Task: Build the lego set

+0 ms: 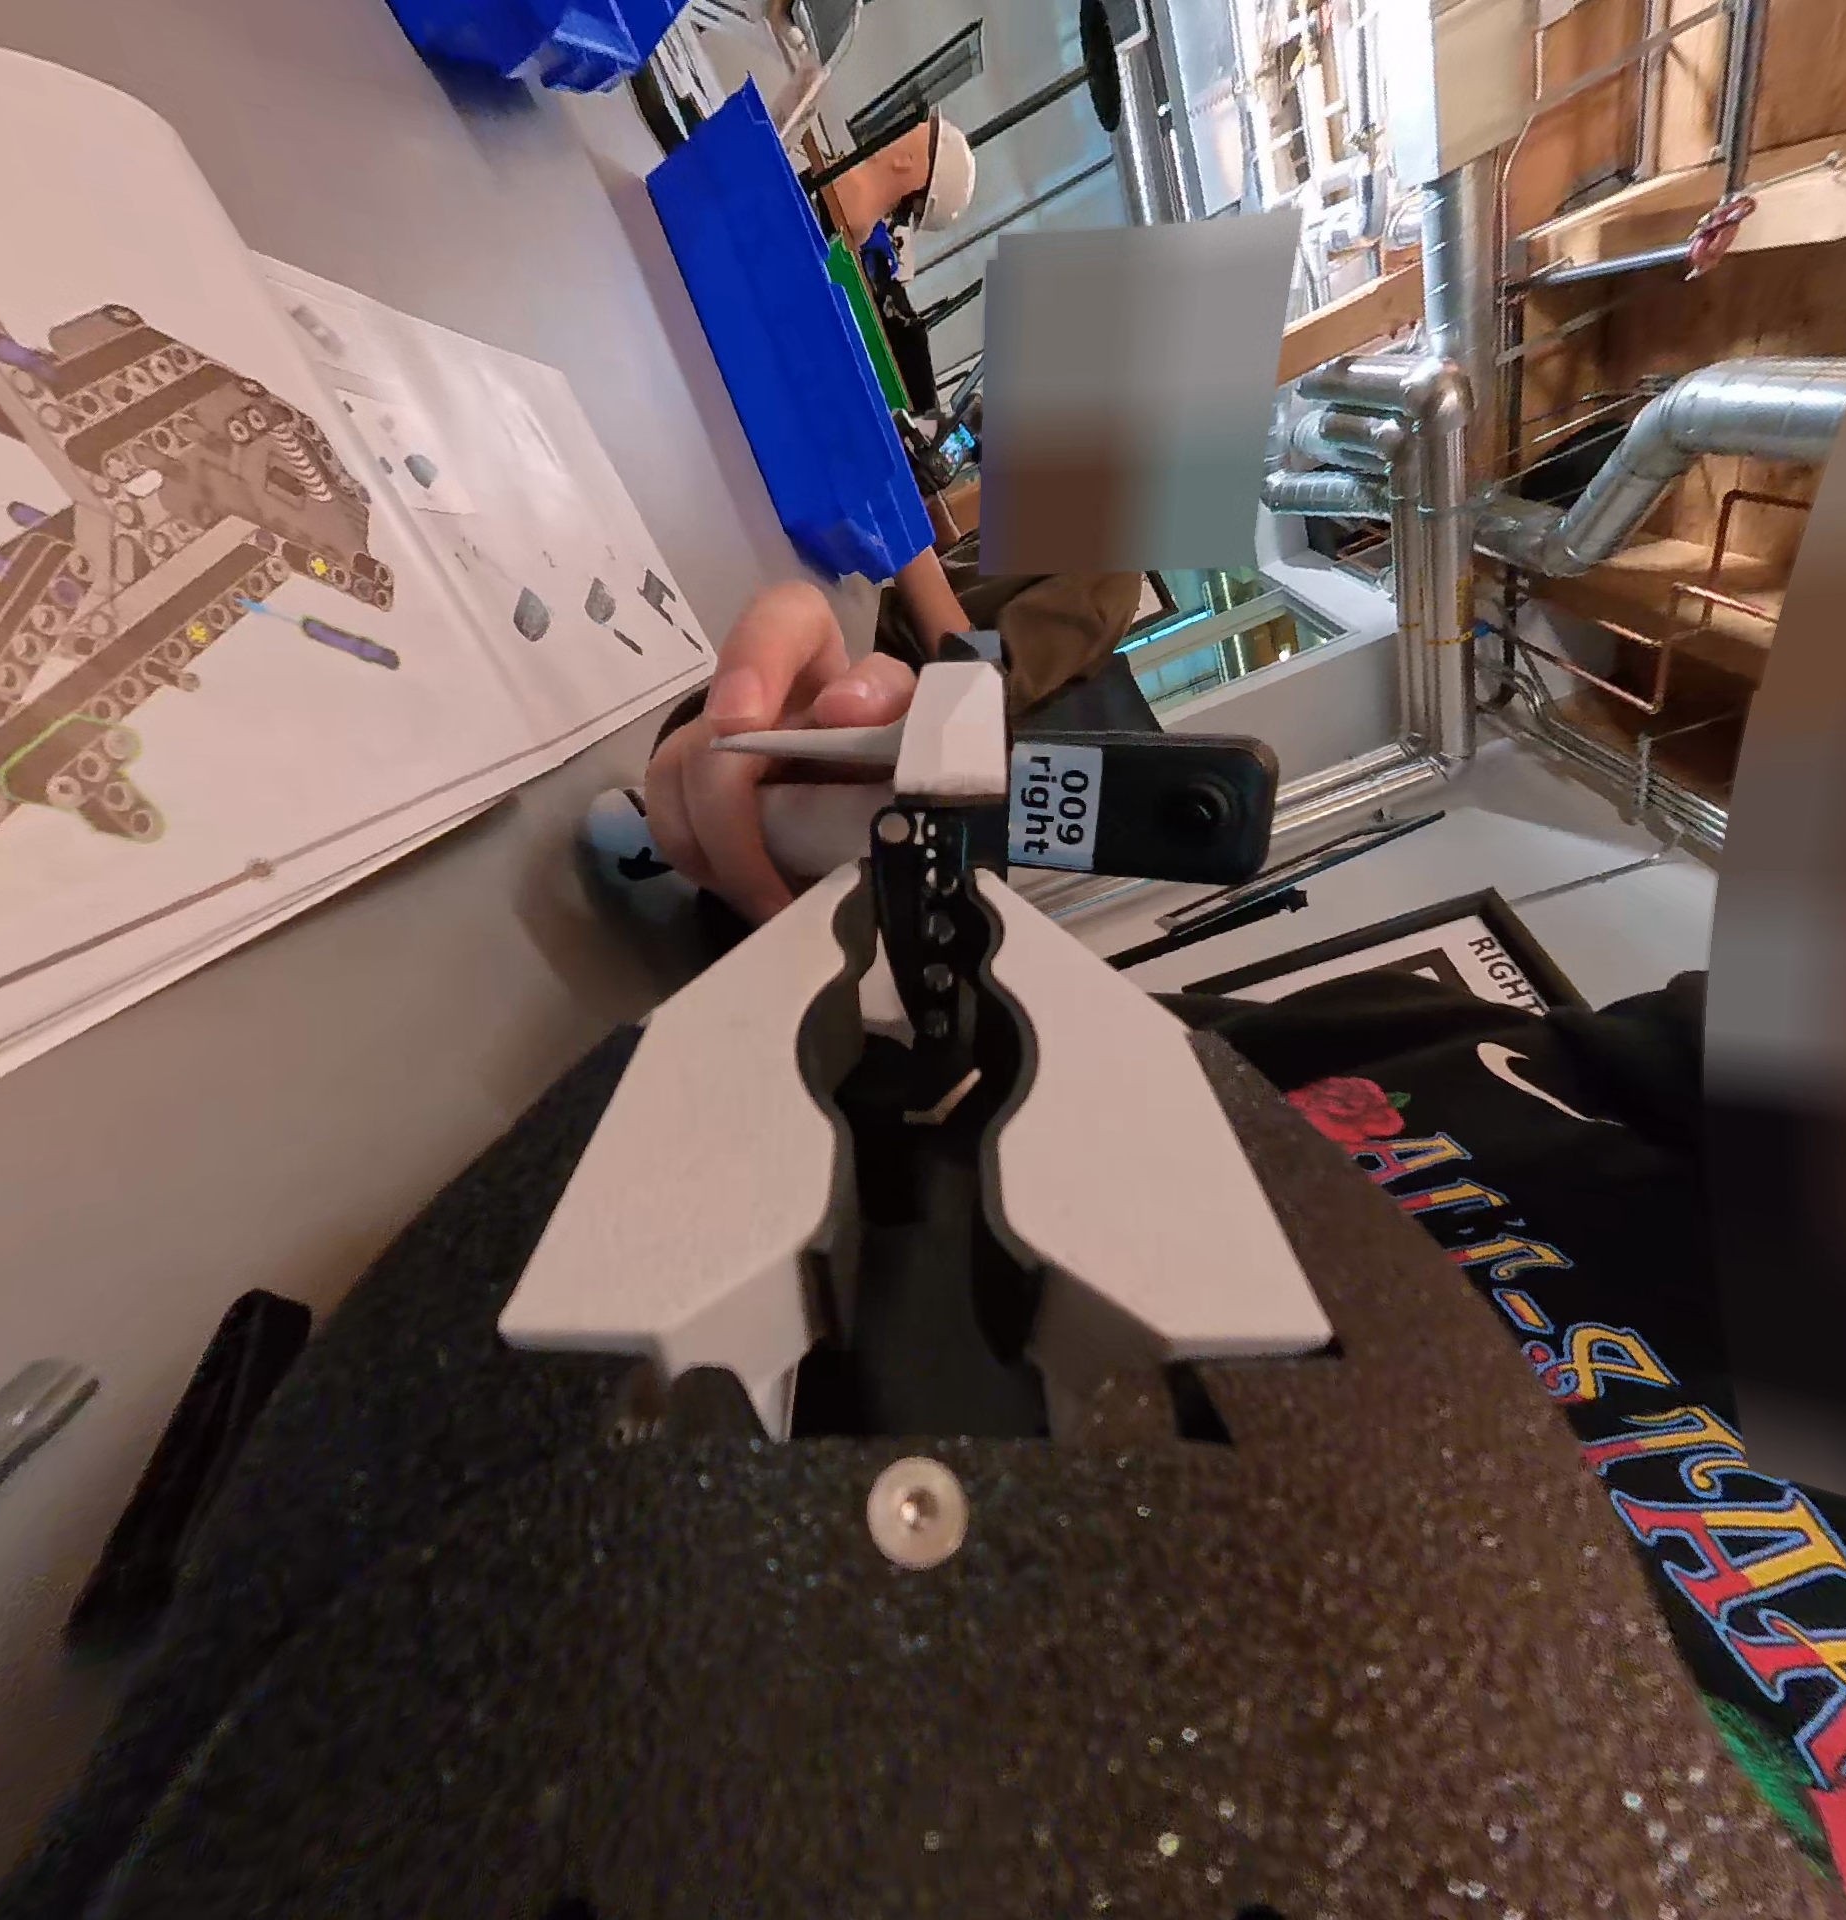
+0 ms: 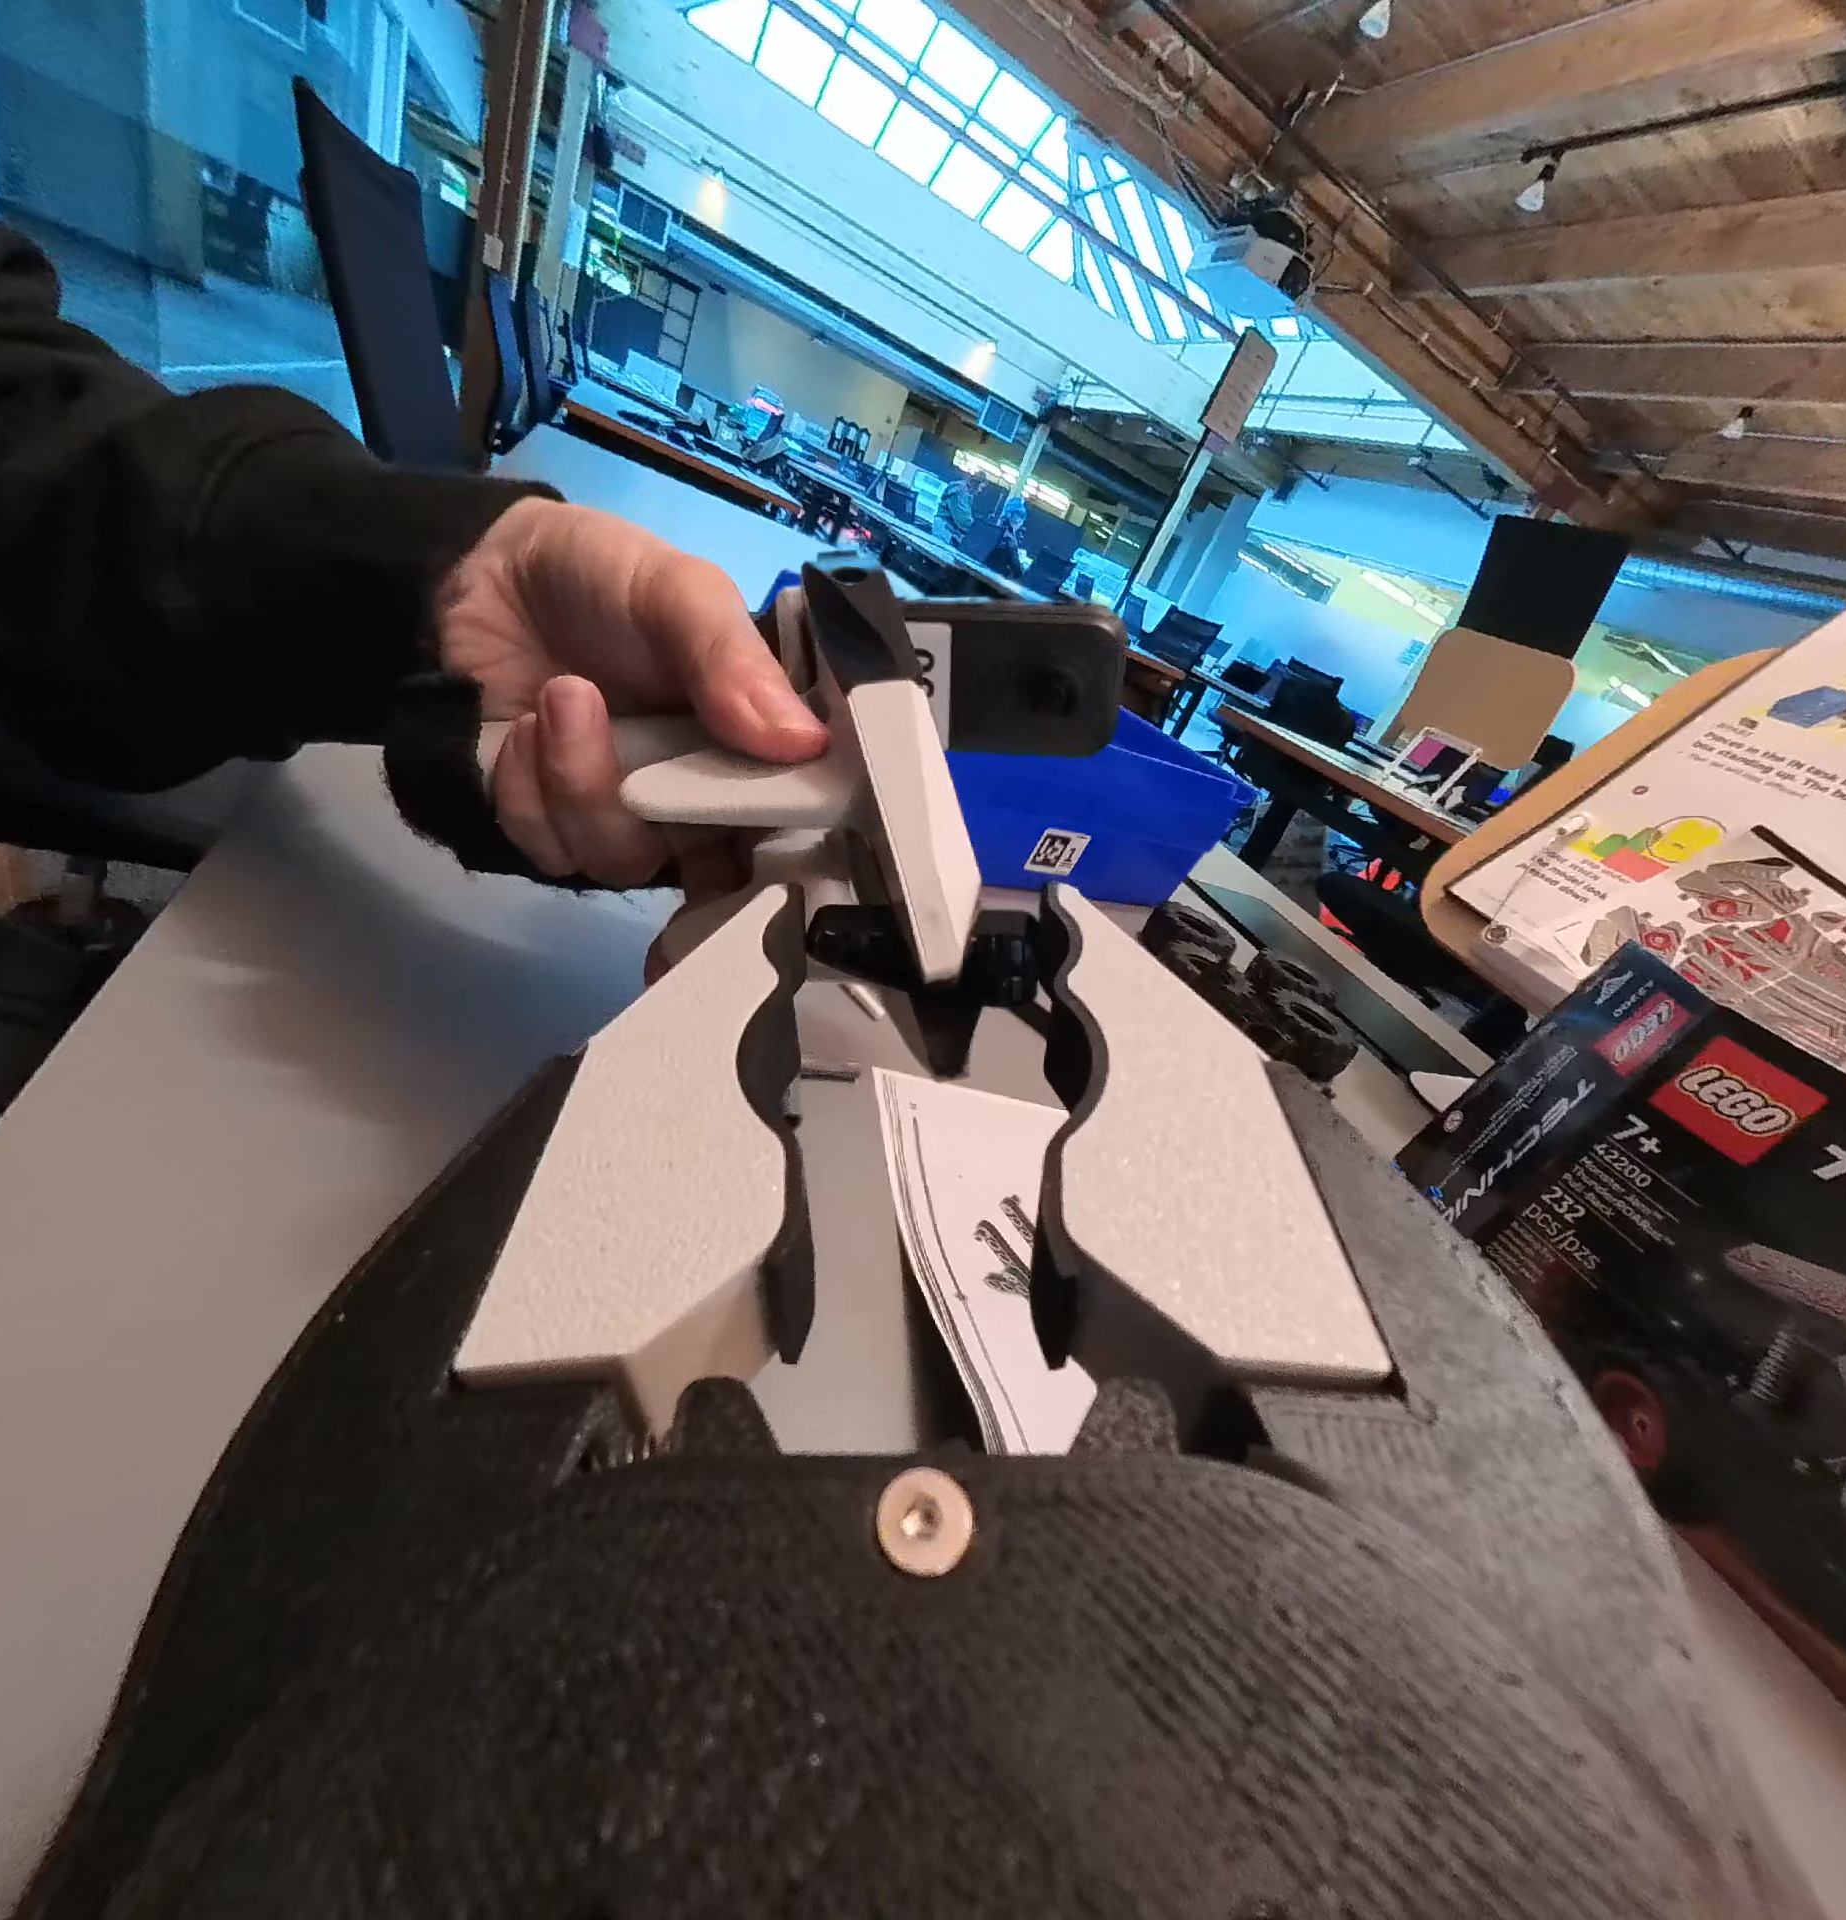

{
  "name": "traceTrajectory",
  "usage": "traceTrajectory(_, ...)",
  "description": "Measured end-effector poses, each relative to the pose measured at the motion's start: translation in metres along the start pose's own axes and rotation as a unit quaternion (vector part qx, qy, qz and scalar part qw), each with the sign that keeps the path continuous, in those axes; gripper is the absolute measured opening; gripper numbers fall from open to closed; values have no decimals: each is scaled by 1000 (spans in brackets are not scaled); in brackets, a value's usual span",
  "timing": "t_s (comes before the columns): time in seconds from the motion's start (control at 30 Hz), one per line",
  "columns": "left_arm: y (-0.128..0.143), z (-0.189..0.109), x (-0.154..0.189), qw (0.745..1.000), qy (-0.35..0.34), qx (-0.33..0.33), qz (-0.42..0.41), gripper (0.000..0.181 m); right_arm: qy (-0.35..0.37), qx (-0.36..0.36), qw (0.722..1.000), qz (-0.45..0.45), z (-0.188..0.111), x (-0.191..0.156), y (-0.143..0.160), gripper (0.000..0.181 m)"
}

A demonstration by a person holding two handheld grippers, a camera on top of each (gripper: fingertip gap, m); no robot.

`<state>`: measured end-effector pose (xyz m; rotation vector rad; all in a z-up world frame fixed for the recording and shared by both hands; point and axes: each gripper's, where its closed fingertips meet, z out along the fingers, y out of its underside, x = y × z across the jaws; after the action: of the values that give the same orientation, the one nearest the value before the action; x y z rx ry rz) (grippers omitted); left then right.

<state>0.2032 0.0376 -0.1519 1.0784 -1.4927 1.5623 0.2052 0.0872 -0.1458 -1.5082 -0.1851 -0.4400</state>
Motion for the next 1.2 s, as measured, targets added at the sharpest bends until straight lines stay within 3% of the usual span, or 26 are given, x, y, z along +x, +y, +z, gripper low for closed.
traceTrajectory(0.3, -12, 1, 1, 998, -7, 59, 3, 13, 21, 10, 999, 28, -2, 10, -2, 42)
traceTrajectory(0.47, -12, 0, -3, 998, -29, 58, 17, 13, 16, -18, 999, 26, -1, 9, 3, 42)
traceTrajectory(0.6, -17, -15, 1, 990, -71, 43, 113, 22, 16, -18, 998, 50, -6, 13, 5, 43)
traceTrajectory(0.67, -30, -40, 6, 974, -114, 53, 187, 19, 25, -12, 997, 70, -14, 22, 5, 43)
traceTrajectory(0.73, -39, -76, -13, 938, -220, 20, 268, 16, 1, -13, 996, 90, -18, 21, 8, 43)
traceTrajectory(0.87, -37, -154, -79, 812, -457, -113, 344, 15, 19, 6, 994, 106, -25, 34, 6, 42)
traceTrajectory(0.9, -31, -161, -89, 801, -474, -138, 338, 18, 16, 11, 994, 105, -25, 34, 4, 42)
traceTrajectory(1.0, -11, -157, -102, 815, -455, -181, 311, 17, 16, 14, 994, 112, -26, 34, 5, 42)
traceTrajectory(1.13, -17, -155, -110, 797, -469, -172, 340, 16, 20, 36, 991, 127, -29, 37, 0, 42)
traceTrajectory(1.2, -11, -159, -117, 787, -485, -200, 325, 15, 19, 36, 991, 128, -30, 37, 0, 42)
